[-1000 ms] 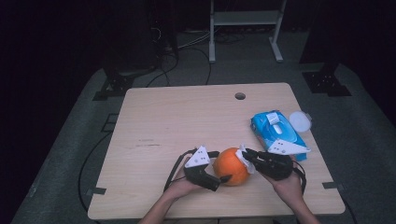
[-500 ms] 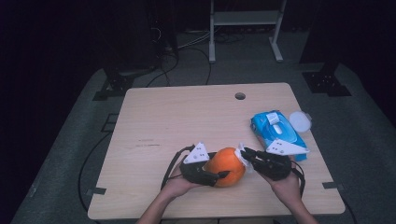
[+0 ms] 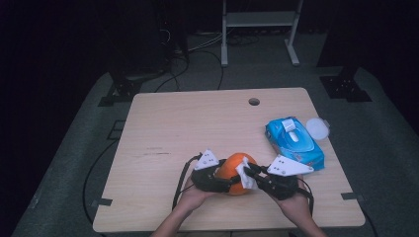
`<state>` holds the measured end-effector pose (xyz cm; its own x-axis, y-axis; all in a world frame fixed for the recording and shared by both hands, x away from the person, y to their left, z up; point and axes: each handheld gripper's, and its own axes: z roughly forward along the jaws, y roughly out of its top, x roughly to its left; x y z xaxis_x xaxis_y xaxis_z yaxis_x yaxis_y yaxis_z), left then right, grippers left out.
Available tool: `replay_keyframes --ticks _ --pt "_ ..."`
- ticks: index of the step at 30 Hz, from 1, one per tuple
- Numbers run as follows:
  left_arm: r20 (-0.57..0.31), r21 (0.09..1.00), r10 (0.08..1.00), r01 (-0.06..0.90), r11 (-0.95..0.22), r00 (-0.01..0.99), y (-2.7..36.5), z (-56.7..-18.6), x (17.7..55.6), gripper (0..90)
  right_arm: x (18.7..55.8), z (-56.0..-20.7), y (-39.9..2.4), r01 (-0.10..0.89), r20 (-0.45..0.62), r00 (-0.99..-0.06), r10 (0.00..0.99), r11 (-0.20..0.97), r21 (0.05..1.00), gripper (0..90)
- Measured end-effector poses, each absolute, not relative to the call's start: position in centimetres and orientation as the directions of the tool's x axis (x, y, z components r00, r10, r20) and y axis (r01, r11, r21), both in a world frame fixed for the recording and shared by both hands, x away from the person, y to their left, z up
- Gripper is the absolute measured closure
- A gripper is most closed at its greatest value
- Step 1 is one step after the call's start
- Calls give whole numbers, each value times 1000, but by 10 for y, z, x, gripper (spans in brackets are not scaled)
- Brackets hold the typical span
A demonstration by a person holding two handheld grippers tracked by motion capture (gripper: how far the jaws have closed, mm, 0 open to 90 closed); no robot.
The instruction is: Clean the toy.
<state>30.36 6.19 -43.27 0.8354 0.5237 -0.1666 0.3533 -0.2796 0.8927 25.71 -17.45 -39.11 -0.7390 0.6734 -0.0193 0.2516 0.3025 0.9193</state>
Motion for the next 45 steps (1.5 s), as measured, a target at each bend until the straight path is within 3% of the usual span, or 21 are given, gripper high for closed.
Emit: replay_keyframes --ticks 3,6,14,17,21,28,32,37,43,45 --pt "-189 890 536 375 -261 823 63 -433 305 259 265 -395 -185 261 -39 -703 710 309 914 786" --pt "-201 888 541 385 -251 817 61 -434 304 257 271 -399 -194 310 11 -679 734 273 911 790" --pt "-73 916 443 235 -324 894 70 -432 306 122 268 -399 -190 297 5 -712 702 295 908 790" --pt "-34 918 437 201 -343 899 64 -438 302 169 271 -401 -193 301 10 -715 699 295 907 786" --pt "-50 913 458 226 -339 887 61 -438 301 221 270 -401 -196 311 30 -714 700 277 909 793" --pt "-104 908 474 278 -314 874 61 -441 302 224 254 -396 -168 208 -75 -762 643 353 912 790" --pt "-96 908 468 270 -320 878 58 -441 299 230 260 -396 -175 220 -64 -751 657 340 915 777" --pt "-19 919 404 175 -353 914 61 -439 297 186 271 -401 -197 284 25 -729 684 270 920 780" --pt "-32 911 430 203 -359 902 57 -441 297 216 265 -398 -191 269 3 -732 682 285 920 797" --pt "-28 909 430 202 -365 903 55 -441 296 221 257 -396 -182 228 -57 -732 678 324 918 799"
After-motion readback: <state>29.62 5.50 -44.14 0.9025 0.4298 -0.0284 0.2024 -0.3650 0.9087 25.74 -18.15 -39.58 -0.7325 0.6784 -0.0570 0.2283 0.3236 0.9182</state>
